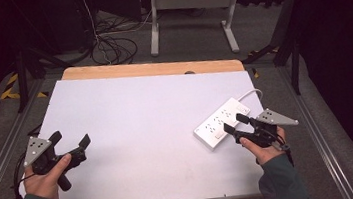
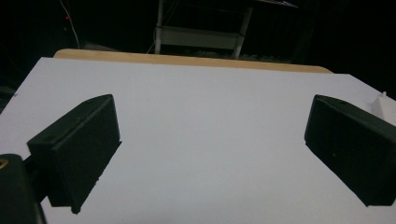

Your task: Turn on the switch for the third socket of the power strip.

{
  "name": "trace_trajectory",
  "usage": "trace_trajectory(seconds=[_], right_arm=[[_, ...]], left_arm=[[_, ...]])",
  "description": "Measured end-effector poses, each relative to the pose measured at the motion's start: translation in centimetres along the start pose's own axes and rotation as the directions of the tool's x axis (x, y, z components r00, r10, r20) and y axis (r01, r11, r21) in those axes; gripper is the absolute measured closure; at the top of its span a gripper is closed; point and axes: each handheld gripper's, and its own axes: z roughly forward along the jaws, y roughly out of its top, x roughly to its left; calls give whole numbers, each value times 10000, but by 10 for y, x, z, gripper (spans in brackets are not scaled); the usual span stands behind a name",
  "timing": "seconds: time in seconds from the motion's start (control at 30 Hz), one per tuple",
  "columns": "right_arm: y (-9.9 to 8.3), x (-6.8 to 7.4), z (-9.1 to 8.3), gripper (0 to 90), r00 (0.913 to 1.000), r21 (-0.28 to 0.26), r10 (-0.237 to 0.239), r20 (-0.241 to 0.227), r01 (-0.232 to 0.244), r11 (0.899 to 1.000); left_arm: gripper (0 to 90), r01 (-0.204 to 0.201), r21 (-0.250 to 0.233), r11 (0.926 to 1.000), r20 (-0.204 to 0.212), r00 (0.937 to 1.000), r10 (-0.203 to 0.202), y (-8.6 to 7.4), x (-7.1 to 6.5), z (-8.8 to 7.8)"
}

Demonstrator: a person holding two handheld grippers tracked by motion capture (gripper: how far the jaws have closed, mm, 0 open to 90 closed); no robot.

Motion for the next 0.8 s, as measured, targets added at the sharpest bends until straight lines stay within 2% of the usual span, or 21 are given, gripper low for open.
trace_trajectory(seconds=[0.57,0.8], right_arm=[[-1,-2,3,110,9999,87,48,-123,-47,10000],[-1,-1,5,87,9997,143,-21,-244,24,9999]], left_arm=[[39,116,3,9999,-61,9999,-116,0,1,-2],[39,118,-35,9999,-56,9999,-118,-1,2,-2]])
